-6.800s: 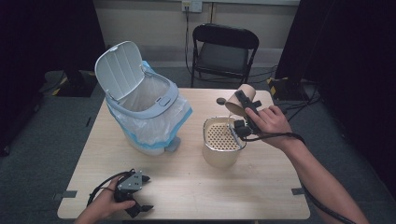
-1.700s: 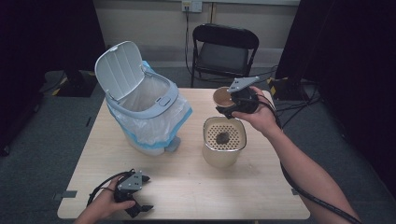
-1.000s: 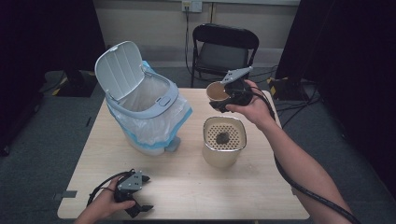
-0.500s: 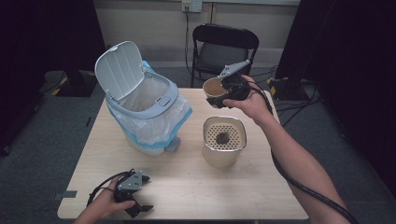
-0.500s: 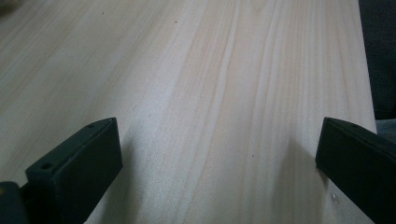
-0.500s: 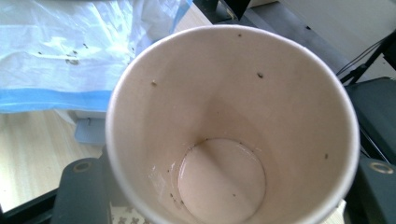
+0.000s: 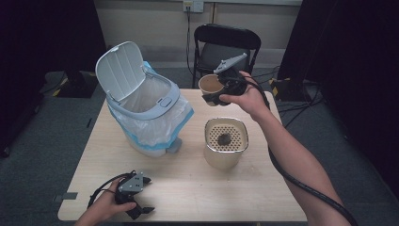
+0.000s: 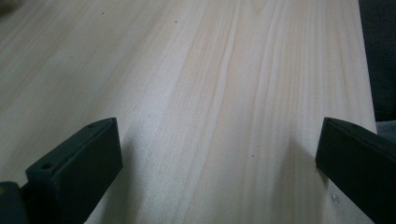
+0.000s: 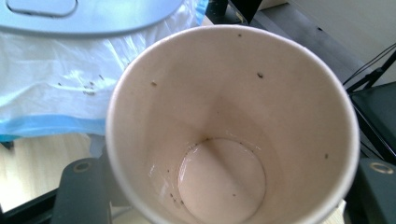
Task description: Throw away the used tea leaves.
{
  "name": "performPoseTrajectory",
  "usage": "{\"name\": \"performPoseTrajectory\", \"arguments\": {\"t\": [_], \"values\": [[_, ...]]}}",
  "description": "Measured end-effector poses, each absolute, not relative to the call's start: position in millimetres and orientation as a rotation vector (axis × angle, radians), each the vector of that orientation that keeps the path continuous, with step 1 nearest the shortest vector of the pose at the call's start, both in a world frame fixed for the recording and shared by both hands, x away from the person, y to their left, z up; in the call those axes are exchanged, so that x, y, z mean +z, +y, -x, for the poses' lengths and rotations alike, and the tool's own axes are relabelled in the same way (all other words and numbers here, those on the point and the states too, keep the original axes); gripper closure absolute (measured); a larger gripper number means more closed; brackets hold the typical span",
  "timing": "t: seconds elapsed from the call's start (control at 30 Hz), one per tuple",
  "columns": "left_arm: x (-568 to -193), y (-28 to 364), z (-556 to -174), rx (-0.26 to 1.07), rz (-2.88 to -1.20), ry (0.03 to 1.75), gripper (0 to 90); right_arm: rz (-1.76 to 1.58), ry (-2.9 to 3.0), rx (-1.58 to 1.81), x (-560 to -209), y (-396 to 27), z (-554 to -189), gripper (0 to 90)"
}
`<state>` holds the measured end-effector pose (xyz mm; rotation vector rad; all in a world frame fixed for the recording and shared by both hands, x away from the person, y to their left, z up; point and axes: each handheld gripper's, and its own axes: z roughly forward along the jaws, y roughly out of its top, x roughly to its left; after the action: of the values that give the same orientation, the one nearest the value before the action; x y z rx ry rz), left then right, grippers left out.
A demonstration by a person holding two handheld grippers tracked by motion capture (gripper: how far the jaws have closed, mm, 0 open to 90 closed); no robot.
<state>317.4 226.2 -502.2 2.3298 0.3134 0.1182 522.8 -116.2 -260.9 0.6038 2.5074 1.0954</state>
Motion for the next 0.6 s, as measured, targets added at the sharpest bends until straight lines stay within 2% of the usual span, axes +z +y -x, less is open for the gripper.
{"name": "performPoseTrajectory", "arguments": {"t": [0.6], "values": [[-502.2, 226.2, -317.4, 0.118, -2.33, 0.314, 0.0, -0.621, 2.542, 1.141, -236.4, -96.5, -528.9, 29.0]]}}
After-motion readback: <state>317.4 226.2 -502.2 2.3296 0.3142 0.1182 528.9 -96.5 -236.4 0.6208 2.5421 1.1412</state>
